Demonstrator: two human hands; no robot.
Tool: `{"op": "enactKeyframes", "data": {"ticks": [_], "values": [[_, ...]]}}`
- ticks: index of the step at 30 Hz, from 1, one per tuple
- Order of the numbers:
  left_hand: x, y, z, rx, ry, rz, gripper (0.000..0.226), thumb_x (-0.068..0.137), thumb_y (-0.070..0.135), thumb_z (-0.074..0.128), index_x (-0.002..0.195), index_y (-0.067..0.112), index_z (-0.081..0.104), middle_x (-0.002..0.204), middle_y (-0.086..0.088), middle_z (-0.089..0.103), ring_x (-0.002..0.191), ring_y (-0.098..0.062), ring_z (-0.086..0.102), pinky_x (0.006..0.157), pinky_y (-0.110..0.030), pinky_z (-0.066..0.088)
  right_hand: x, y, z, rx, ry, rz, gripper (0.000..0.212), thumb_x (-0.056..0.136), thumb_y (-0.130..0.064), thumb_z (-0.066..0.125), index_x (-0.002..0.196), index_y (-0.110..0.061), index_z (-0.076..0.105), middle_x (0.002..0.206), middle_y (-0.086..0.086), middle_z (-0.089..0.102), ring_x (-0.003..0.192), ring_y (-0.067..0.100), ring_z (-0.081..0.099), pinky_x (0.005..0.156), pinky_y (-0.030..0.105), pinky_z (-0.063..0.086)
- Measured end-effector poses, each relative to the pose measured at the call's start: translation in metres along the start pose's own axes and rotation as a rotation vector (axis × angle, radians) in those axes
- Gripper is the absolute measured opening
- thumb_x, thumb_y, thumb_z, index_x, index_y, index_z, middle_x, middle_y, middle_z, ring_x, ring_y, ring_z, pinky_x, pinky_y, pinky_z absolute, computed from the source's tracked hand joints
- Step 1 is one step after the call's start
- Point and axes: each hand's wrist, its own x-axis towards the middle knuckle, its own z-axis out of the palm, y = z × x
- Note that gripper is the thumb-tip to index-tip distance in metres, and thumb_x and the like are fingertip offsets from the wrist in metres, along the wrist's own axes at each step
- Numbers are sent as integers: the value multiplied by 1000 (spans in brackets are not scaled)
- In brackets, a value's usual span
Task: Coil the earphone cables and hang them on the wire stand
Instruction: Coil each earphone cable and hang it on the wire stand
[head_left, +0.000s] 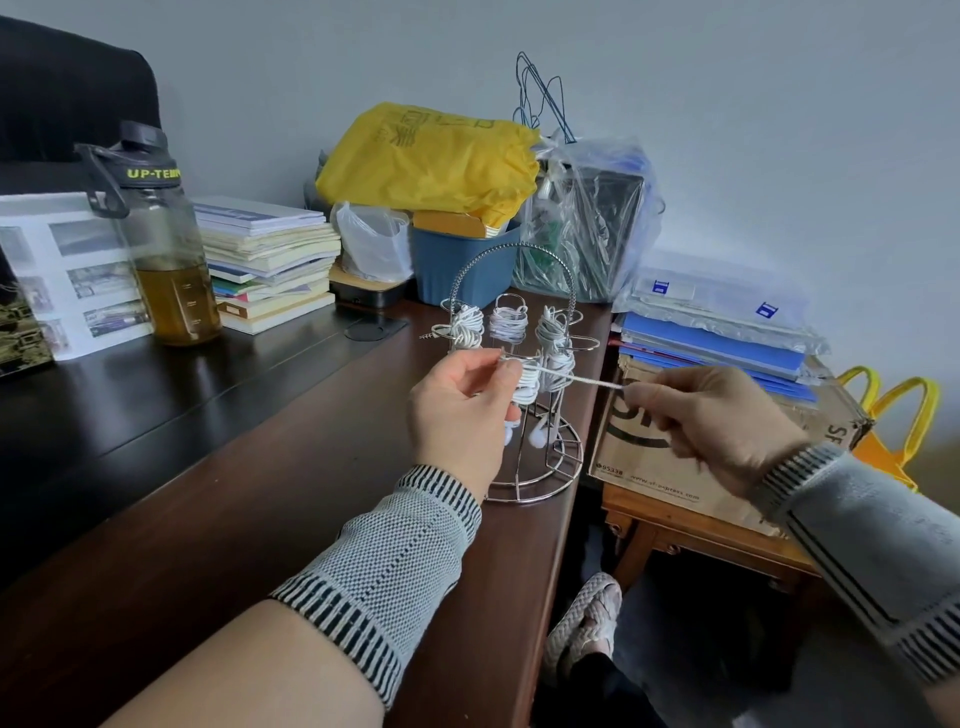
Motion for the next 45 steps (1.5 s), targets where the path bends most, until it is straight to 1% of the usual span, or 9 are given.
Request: {"op": "enactKeyframes", "data": {"ticks": [5,9,14,18,22,27,35,39,45], "values": [[1,-3,3,-17,4,-9,14,88,8,69,85,20,65,78,4,70,46,-1,57,48,-17,50,-7,-63,-2,-591,109,-409,26,84,-24,68,62,-10,64,47,-4,48,37,3,41,38,9,31],[3,-6,4,-34,7,-21,13,87,7,70,86,20,66,82,2,71,47,-3,57,50,-18,48,1,-105,24,-869,35,-497,21,88,-24,63,76,-10,72,60,-1,59,52,6,49,40,8,31],[4,-10,2,-35,2,-7,8,87,10,71,87,17,68,81,2,72,49,-7,58,54,-23,49,23,-123,62,-1097,-126,-423,30,90,-28,58,93,-3,73,91,11,72,76,21,63,73,34,56],[3,-11,2,-6,20,31,9,85,13,73,85,20,67,78,4,71,49,-7,61,52,-21,48,23,-135,76,-1185,-260,-338,34,91,-32,60,100,-1,70,100,12,71,83,20,62,87,37,54],[3,-11,2,11,24,44,8,85,14,73,86,19,68,78,5,71,50,-7,63,51,-19,48,16,-142,67,-1017,-344,-222,27,82,-25,69,58,-13,68,56,5,47,46,20,42,51,28,43],[3,-11,2,1,15,26,11,86,14,73,84,22,66,81,5,71,50,-6,62,50,-18,47,9,-141,53,-714,-328,-171,24,82,-14,61,60,-4,62,41,1,41,39,17,27,44,22,25],[2,-10,1,4,12,18,7,86,12,72,89,16,67,80,4,71,50,-4,62,49,-15,46,18,-134,54,-1034,-136,-269,31,92,-31,58,86,-4,72,77,9,68,64,19,59,62,27,53],[4,-12,1,27,16,43,8,85,15,73,84,21,67,78,4,71,51,-6,63,52,-19,48,25,-130,73,-1191,-58,-355,36,95,-26,51,67,-4,54,65,4,50,63,17,52,68,29,53],[6,-14,1,39,23,69,14,84,15,74,80,26,66,75,5,69,53,-8,64,53,-20,49,25,-127,94,-1288,-252,-359,33,97,-25,44,101,-4,69,96,8,66,85,19,62,85,34,55]]}}
